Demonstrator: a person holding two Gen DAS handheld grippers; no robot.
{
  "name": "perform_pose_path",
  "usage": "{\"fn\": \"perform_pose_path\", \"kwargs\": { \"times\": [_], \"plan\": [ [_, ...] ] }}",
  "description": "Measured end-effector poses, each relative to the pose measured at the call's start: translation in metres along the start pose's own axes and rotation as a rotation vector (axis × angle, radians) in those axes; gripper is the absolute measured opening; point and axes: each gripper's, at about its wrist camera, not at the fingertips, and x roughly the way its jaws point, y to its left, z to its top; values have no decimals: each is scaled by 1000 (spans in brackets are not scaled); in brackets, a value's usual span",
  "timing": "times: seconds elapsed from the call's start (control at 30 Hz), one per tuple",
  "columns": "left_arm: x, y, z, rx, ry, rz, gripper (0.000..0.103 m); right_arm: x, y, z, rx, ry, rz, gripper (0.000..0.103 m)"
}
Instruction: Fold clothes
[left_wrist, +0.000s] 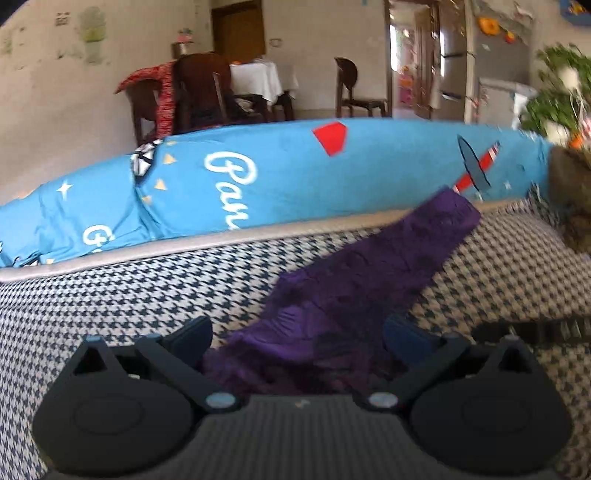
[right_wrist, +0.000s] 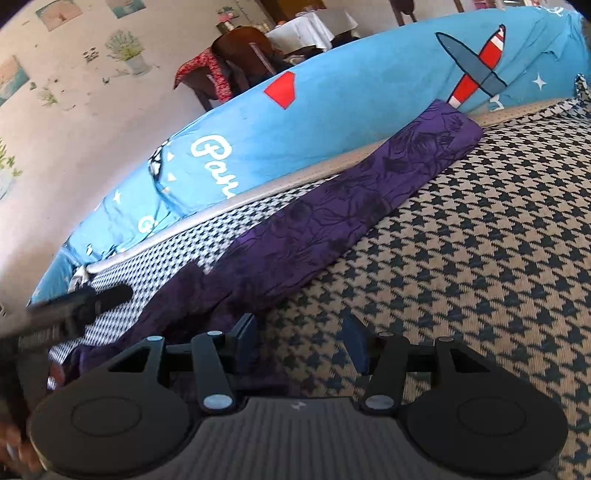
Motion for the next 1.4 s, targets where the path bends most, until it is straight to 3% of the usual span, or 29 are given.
{"fn": "perform_pose_path", "kwargs": {
  "times": [0.2,0.43,0.67,0.9,0.97,1.0,1.03,1.1,1.4],
  "plan": [
    [22,-7,-14,38,63,53,103,21,-3,16,68,5,35,52],
    [31,6,-26,36,106,65,103,72,-6,25,196,70,79,52],
    [33,19,-29,4,128,46,103,107,-4,27,260,102,56,52],
    [28,25,-29,-9,115,25,103,127,5,32,284,49,63,52],
    [26,27,-27,-15,106,21,103,131,9,33,268,30,58,45],
    [24,29,-26,-23,100,21,103,133,10,33,259,21,55,28],
    [22,31,-25,-31,93,22,103,135,11,34,255,16,54,18],
    [18,37,-22,-50,78,30,103,135,13,35,254,-6,62,15],
    [2,74,-11,-195,37,92,103,96,37,49,208,-162,302,12]
  ]
}}
